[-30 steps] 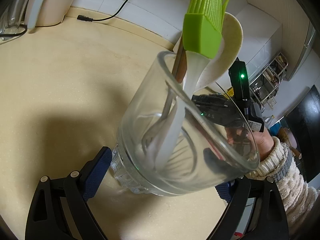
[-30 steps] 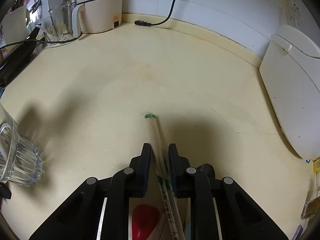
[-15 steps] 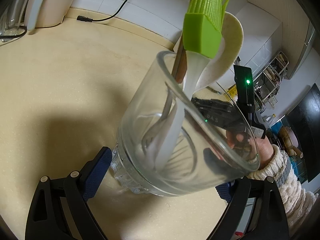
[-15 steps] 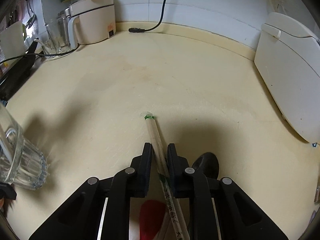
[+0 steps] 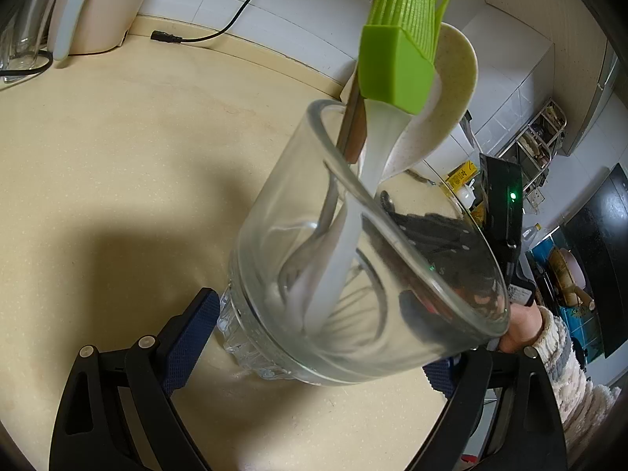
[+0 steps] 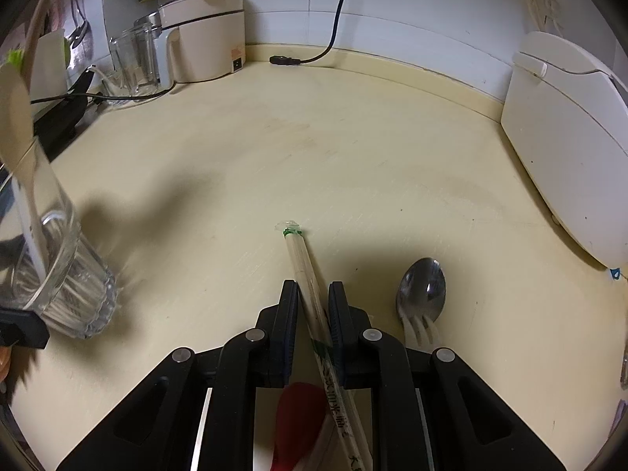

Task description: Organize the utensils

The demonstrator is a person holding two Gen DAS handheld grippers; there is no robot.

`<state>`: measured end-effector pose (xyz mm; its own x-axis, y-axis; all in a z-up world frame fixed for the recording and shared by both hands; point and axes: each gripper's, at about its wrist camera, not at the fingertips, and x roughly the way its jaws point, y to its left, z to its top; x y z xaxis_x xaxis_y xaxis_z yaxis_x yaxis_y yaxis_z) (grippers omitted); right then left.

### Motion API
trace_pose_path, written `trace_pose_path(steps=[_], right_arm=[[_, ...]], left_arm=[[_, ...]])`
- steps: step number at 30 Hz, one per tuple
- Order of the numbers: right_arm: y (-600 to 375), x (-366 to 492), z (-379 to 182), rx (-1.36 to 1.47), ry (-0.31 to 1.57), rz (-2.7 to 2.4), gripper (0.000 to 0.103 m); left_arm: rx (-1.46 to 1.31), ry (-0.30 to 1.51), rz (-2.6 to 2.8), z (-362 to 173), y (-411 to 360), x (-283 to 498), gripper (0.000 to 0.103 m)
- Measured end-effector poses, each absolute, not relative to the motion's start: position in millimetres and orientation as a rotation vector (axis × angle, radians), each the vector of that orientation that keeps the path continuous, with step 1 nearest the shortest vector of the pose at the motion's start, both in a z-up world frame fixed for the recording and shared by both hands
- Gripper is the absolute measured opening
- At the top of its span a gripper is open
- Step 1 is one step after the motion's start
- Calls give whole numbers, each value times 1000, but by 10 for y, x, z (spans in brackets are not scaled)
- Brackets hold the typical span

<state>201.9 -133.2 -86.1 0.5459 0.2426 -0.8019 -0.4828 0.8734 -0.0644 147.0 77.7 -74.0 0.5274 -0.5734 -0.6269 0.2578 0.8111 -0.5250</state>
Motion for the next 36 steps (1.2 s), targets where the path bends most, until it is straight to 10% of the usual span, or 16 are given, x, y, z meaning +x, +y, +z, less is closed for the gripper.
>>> trace_pose_path(steps=[36], right_arm=[[-2395, 1912, -598, 4, 797, 260, 18]], left_arm=[[-395, 885, -512, -732, 771, 1478, 94]])
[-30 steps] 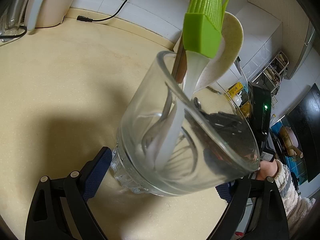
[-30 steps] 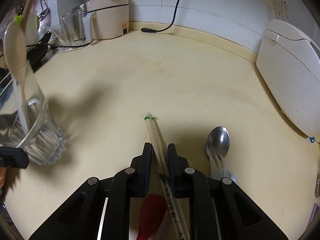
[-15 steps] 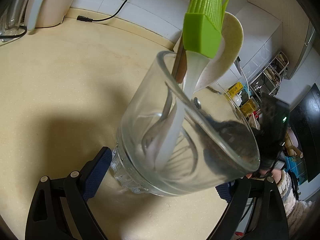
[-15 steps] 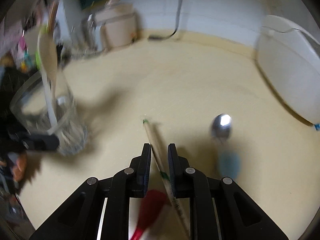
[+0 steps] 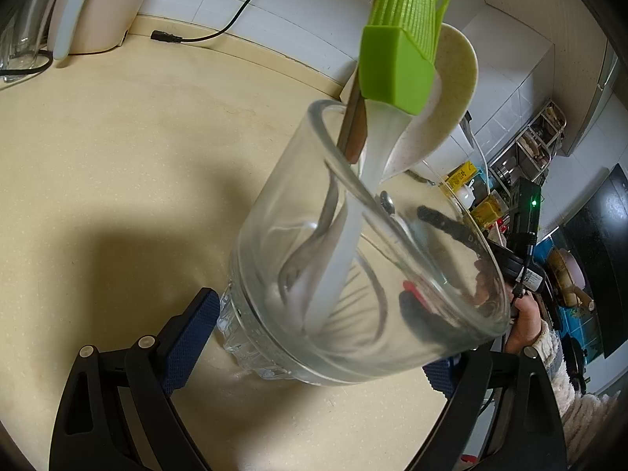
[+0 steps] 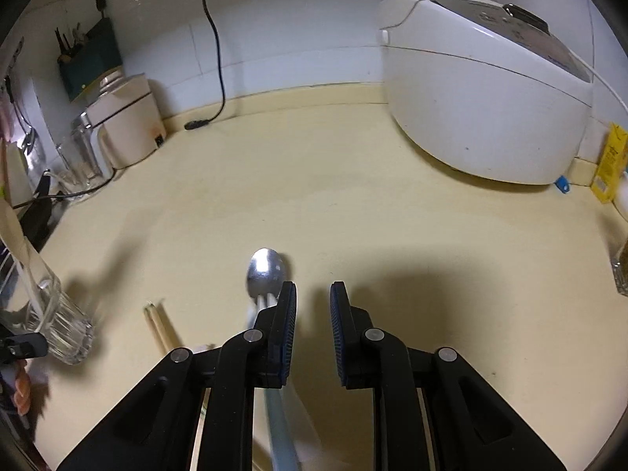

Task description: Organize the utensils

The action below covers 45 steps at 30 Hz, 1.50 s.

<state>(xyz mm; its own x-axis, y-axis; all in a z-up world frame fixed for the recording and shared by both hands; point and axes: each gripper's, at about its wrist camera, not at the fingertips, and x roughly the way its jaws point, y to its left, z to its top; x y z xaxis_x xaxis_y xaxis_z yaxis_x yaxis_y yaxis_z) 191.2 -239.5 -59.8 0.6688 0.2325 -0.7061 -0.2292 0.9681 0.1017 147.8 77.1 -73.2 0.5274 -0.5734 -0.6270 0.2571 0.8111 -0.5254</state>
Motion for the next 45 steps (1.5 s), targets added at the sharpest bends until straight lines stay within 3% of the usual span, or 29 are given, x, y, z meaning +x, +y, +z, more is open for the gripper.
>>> trace_pose_path(steps=[45], right_arm=[[-2239, 1647, -483, -77, 670, 104, 18]], left_arm=[[-398, 885, -514, -730, 779, 1475, 94]])
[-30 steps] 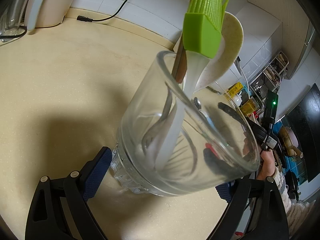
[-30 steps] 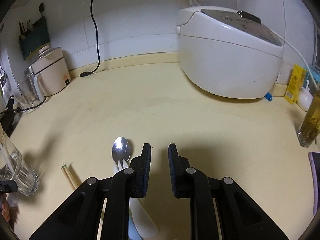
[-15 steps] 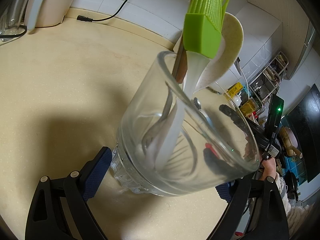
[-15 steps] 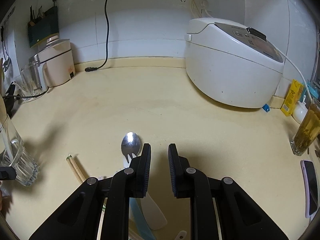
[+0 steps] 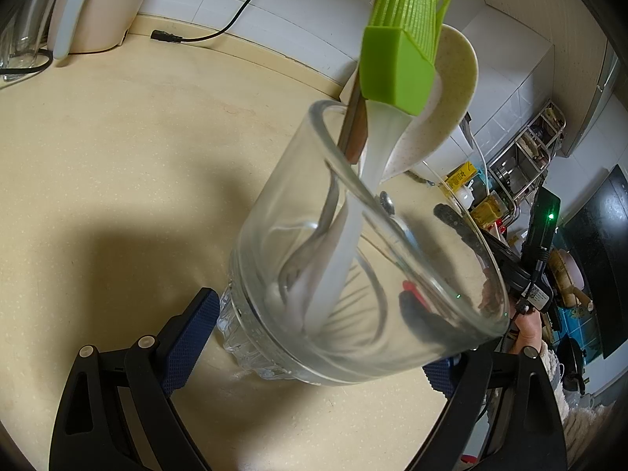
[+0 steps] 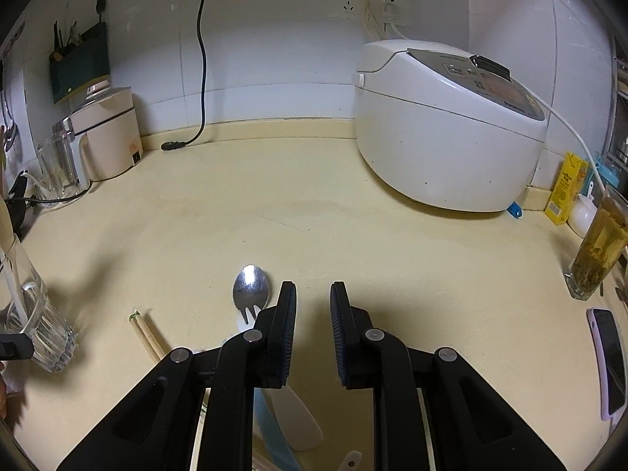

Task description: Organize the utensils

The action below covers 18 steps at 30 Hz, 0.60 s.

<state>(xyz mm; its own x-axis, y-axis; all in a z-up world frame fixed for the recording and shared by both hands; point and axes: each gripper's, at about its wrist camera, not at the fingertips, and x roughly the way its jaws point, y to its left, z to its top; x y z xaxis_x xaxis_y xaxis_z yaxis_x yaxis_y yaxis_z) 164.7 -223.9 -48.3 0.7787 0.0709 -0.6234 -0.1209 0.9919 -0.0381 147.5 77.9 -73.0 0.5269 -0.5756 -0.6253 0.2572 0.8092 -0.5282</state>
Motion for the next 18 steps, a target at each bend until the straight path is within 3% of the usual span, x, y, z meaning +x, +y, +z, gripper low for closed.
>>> trace_pose_path(steps=[18], right_arm=[[-2543, 922, -474, 60, 722, 238, 18]], left_arm=[[-398, 885, -514, -730, 780, 1476, 94]])
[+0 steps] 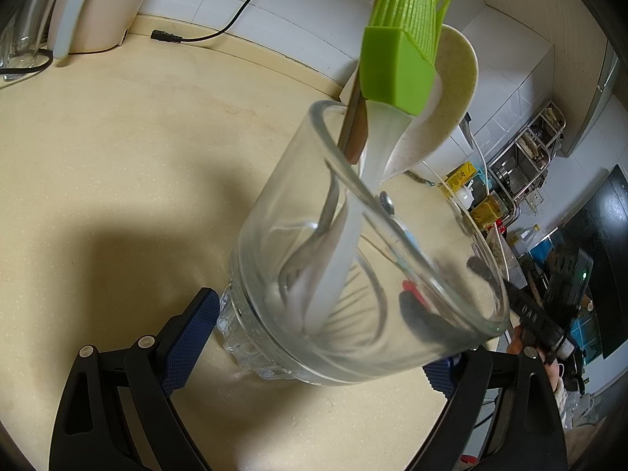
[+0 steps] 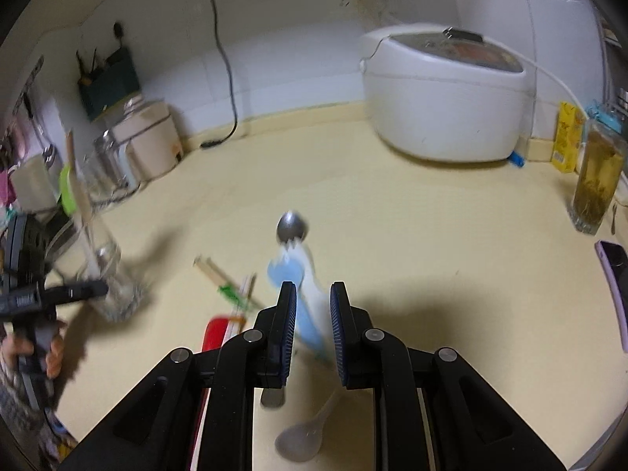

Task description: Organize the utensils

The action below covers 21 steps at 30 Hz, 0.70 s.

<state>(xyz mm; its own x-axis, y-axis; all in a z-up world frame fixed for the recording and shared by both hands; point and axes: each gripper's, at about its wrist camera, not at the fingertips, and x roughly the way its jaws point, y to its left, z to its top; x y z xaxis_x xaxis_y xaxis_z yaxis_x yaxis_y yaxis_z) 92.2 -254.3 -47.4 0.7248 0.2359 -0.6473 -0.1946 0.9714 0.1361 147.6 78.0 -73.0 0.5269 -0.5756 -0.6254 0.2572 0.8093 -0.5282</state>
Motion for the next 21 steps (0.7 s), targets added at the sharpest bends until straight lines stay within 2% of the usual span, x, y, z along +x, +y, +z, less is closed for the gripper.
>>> trace_pose_path(steps=[13, 21], right_arm=[[-2036, 906, -607, -61, 779, 367, 18], [-1589, 1114, -570, -274, 821, 504, 18]], left_arm=[[-398, 885, -514, -731, 782, 1477, 94], [-399, 885, -514, -731, 782, 1477, 94]])
